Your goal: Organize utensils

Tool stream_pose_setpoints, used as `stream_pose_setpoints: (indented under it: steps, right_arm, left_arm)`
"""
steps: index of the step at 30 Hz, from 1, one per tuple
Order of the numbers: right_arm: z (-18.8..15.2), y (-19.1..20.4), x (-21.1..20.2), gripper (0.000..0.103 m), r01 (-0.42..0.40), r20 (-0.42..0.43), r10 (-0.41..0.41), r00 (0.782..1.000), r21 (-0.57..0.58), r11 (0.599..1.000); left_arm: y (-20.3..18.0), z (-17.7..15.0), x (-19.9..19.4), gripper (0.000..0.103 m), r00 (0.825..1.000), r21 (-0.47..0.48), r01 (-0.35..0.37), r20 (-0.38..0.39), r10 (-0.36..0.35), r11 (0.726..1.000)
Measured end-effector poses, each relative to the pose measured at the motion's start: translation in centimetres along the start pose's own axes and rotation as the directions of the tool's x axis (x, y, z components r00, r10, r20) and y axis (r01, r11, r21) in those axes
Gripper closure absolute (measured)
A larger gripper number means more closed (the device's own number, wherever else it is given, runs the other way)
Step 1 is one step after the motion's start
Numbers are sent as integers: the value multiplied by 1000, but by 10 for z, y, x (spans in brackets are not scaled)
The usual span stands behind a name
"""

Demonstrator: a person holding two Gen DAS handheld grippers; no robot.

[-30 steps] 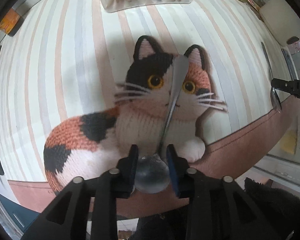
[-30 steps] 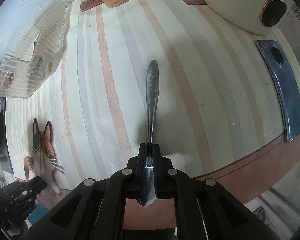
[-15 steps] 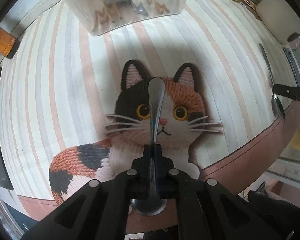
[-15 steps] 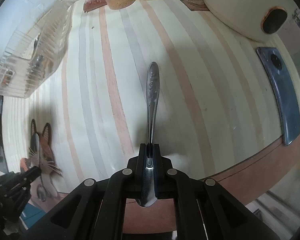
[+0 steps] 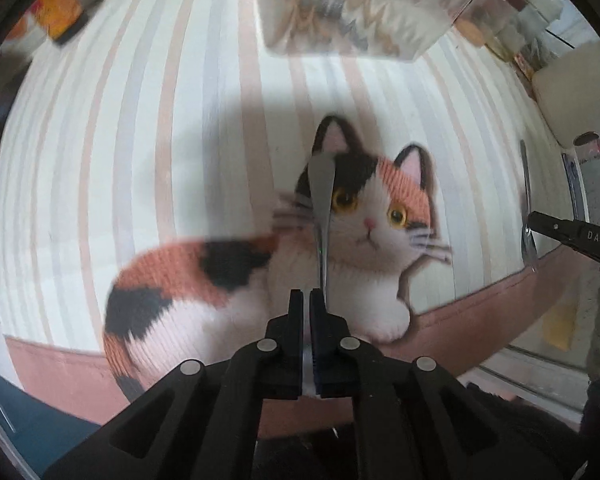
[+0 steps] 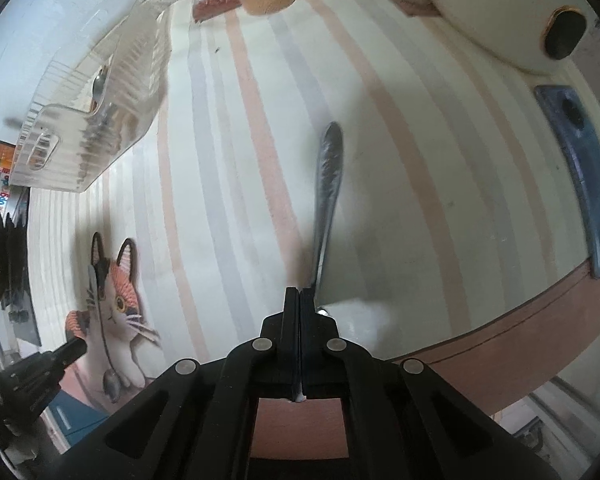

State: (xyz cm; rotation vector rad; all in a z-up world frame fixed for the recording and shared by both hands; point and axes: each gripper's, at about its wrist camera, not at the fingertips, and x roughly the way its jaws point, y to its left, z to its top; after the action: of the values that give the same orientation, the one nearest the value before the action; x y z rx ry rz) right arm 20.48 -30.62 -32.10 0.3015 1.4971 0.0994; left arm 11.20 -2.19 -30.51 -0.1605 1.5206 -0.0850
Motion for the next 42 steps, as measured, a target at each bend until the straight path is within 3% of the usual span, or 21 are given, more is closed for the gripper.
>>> stream_pose_setpoints:
  steps: [2,4,5,10,20,23,27,31,36,42]
  right_arm:
    - [0,-1,4,103,-2,-14,2,1000,9,1000]
    - [-1,-2,5,103,8,-14,-7,1000,12,1000]
    - [-1,-2,5,103,11,-15,-11,1000,11,1000]
    - [1,-3,4,103,30,-17,-30,999,3,1000]
    - [-3,5,8,102,48,-15,-48,999,0,999]
    - [-4,5,7,102,53,-11,-53,999,4,999]
    - [-5,2,7,102,53,-9,-53,999,10,999]
    - [-5,6,9,102,63,-22,-63,998,-15,998]
    - [-6,26,10,103,133,1,-133,991,-101,986]
    - [-12,19,2,103,53,21,-53,998,-29,998]
  left_arm:
    - [5,-9,3,84,999,-5,10,-38,-10,1000]
    - [9,-19,-1,58,998,-13,26,-54,-27,1000]
    - [12,-23,-1,55,998,-26,34,-56,-36,999]
    - [14,-27,7,52,995,-22,42,-93,-44,999]
    - [-12,-25,27,51,990,120,-93,-95,104,988]
    - [-21,-27,26,65,986,158,-133,-80,147,978]
    - [-25,-27,30,65,986,158,-132,-79,145,979]
    - [-29,-24,29,65,987,144,-147,-40,154,979]
    - [-27,-15,11,65,985,130,-175,34,172,976]
    - [-17,-11,-17,65,980,100,-187,88,179,977]
